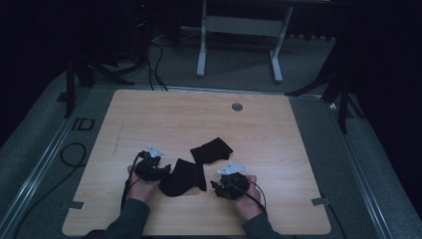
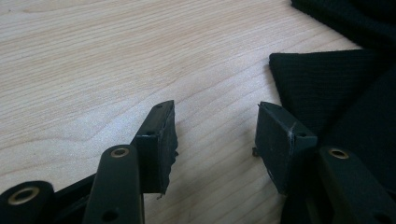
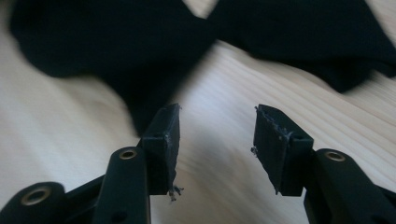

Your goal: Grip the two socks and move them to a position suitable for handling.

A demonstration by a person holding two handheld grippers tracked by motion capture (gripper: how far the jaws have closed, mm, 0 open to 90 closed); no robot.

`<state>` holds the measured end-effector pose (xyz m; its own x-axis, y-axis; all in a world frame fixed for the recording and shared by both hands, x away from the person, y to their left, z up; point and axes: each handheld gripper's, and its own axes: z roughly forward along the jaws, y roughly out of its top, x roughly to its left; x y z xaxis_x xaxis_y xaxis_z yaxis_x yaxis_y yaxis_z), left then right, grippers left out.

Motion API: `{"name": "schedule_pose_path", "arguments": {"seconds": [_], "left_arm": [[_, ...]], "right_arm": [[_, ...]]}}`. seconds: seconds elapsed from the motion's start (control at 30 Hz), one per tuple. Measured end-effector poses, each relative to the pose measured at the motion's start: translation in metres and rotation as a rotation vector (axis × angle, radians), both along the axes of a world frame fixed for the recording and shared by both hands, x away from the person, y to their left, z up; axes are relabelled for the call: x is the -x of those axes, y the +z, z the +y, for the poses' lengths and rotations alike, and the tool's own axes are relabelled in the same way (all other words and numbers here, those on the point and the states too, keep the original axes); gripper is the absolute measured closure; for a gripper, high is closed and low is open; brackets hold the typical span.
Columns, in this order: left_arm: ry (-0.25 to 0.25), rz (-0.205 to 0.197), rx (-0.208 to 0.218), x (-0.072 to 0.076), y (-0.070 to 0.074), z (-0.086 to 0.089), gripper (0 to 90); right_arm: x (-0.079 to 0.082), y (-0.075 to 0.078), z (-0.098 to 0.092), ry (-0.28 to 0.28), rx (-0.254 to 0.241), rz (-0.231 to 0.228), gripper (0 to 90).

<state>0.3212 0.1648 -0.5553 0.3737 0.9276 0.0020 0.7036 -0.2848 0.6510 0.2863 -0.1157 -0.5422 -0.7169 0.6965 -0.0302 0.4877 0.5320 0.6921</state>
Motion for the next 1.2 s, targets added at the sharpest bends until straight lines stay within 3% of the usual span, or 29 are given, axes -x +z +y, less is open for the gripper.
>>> {"name": "schedule_pose_path", "arguments": {"seconds": [0.2,0.37,0.47,0.6,0.67,0.8,0.9,0.97,1.07,1.13,1.2], "left_arm": [[0.0,-0.005,0.002,0.0,0.0,0.0,48.5],[0.001,-0.005,0.002,0.0,0.0,0.0,48.5],[0.0,-0.005,0.002,0.0,0.0,0.0,48.5],[-0.002,-0.004,0.003,0.0,0.0,0.001,48.6],[-0.003,-0.004,0.003,0.0,0.0,0.001,48.6],[-0.005,-0.003,0.003,0.0,0.0,0.0,50.8],[-0.009,0.001,0.005,0.001,0.001,0.0,59.2],[-0.02,-0.007,0.029,0.003,0.003,-0.001,67.1],[-0.084,-0.076,0.104,0.008,0.01,-0.007,75.9],[-0.135,-0.099,0.11,0.011,0.012,-0.014,79.8],[-0.187,-0.093,0.113,0.012,0.01,-0.023,82.5]], "right_arm": [[0.01,0.004,0.023,0.089,0.017,-0.007,45.1],[0.013,0.001,0.04,0.134,0.077,-0.023,45.6],[0.01,0.001,0.049,0.148,0.104,-0.034,53.7],[0.008,0.004,0.054,0.151,0.104,-0.03,77.0],[0.007,0.004,0.052,0.144,0.09,-0.019,86.1],[0.004,0.006,0.042,0.123,0.023,0.021,88.4],[0.001,0.006,0.031,0.092,-0.029,0.061,88.5],[-0.002,0.005,0.023,0.069,-0.053,0.086,88.5],[-0.005,0.003,0.014,0.052,-0.074,0.107,88.6],[-0.005,0.003,0.012,0.048,-0.083,0.11,88.6],[-0.005,0.003,0.012,0.05,-0.083,0.109,88.6]]}}
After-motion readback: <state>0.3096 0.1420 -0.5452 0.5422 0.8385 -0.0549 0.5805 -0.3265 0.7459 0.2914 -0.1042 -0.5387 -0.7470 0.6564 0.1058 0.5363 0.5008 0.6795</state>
